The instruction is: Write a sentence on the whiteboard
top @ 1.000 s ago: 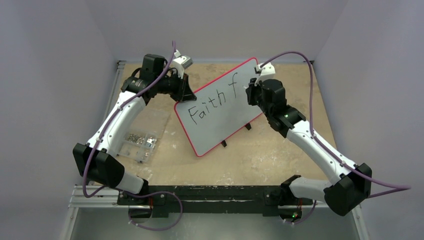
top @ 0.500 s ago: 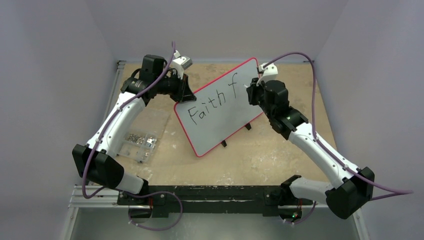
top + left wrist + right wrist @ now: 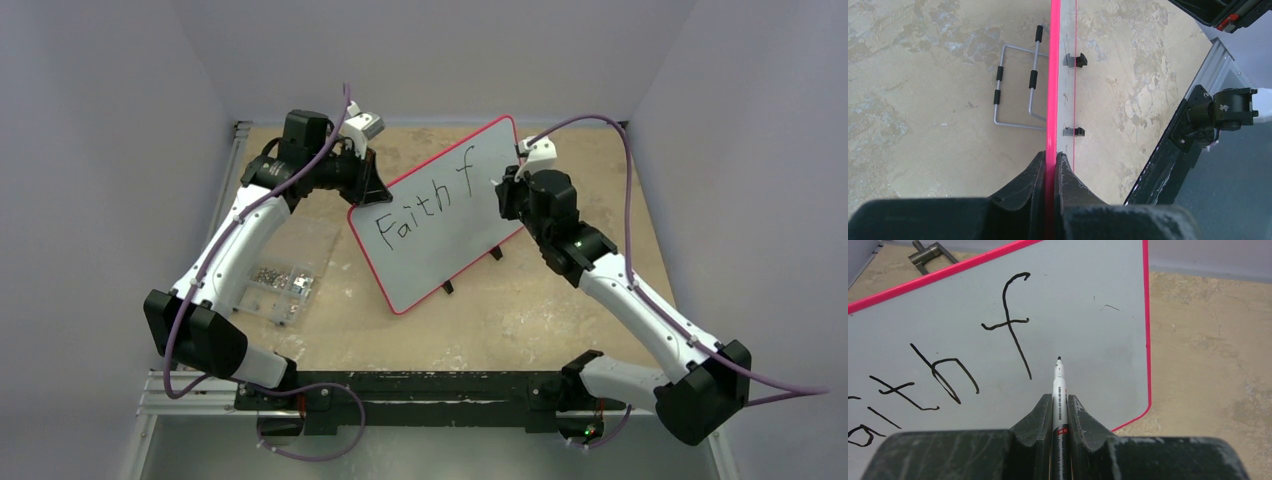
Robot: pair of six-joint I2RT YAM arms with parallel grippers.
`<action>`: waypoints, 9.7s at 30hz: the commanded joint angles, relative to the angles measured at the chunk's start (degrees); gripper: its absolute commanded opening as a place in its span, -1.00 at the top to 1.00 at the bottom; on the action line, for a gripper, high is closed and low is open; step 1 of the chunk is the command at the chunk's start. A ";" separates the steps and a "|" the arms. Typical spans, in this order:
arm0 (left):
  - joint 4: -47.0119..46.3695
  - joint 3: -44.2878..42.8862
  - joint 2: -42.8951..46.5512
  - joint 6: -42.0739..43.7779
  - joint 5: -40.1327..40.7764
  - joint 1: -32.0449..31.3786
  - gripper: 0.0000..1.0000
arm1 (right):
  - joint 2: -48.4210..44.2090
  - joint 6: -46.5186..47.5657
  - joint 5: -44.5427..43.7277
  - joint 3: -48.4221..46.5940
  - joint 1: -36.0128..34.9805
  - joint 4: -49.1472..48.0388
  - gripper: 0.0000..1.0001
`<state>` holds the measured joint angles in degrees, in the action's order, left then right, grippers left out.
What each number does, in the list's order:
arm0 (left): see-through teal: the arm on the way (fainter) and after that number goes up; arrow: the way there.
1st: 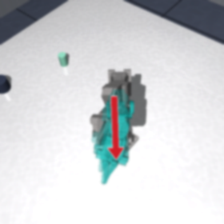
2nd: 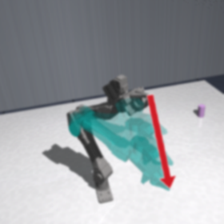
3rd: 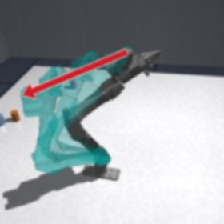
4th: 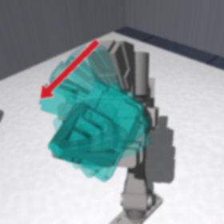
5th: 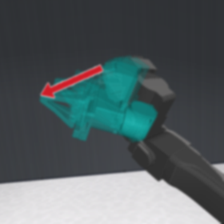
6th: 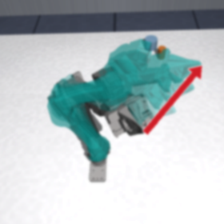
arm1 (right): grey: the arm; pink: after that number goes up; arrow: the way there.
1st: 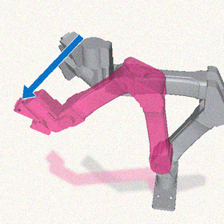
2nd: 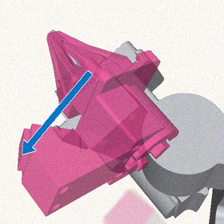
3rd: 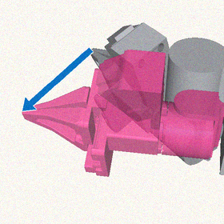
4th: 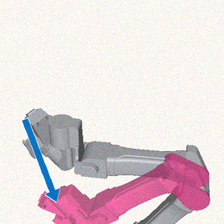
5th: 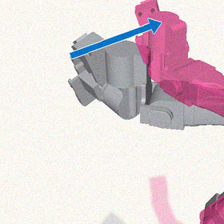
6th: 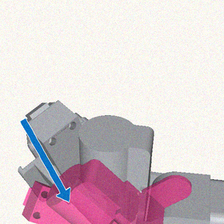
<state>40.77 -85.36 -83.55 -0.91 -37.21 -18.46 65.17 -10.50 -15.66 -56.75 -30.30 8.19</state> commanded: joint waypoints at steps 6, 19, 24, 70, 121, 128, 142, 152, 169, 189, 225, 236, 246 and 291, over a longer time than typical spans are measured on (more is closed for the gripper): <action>-5.19 0.02 2.66 1.40 4.60 0.53 1.00 | -0.80 0.51 -0.93 -0.39 0.20 -3.81 1.00; -5.10 -0.06 2.43 1.39 4.52 0.54 1.00 | 3.14 0.51 1.86 -4.41 0.17 -6.29 1.00; -5.05 -0.07 2.34 1.43 4.50 0.53 1.00 | 4.57 0.13 3.31 -5.60 0.21 -7.40 1.00; -4.98 -0.15 2.50 1.46 4.11 0.53 1.00 | 10.78 1.05 -1.30 -8.88 0.17 -6.35 1.00; -4.97 0.02 2.87 1.58 4.18 0.53 1.00 | 8.03 0.92 -4.64 -7.46 0.33 -6.85 1.00; -4.96 0.02 2.86 1.70 4.36 0.53 1.00 | 9.99 0.58 -3.61 -7.76 0.25 -7.67 1.00; -4.76 0.02 2.69 1.79 4.54 0.53 1.00 | 12.32 1.47 -6.81 -9.55 1.25 -6.92 1.00; -4.78 0.02 2.69 1.79 4.70 0.53 1.00 | 13.08 0.72 -3.23 -11.96 1.37 -6.63 1.00; -4.86 0.02 3.12 1.75 4.63 0.53 1.00 | 8.90 -2.38 1.37 -2.14 1.31 -6.27 1.00; -4.97 0.11 3.21 1.77 4.78 0.53 1.00 | 10.09 1.63 -7.99 -11.53 1.30 -2.51 1.00; -4.56 -0.18 3.39 2.01 4.81 0.53 1.00 | 14.23 -0.65 -4.03 -10.72 2.75 -3.91 1.00; -4.59 -0.16 3.39 1.95 4.78 0.53 1.00 | 14.30 -2.13 -4.02 -5.97 2.79 -4.11 1.00; -4.67 -0.14 3.34 1.92 4.69 0.53 1.00 | 16.21 -0.12 -6.47 -11.84 2.97 -3.40 1.00; -4.73 -0.24 3.57 1.74 4.18 0.53 1.00 | 6.78 -10.57 22.78 -6.20 22.02 -7.84 1.00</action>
<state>40.42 -84.71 -82.78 -2.11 -36.21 -18.44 74.56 -17.02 -1.41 -64.93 -11.14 5.08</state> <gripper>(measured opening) 0.047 0.103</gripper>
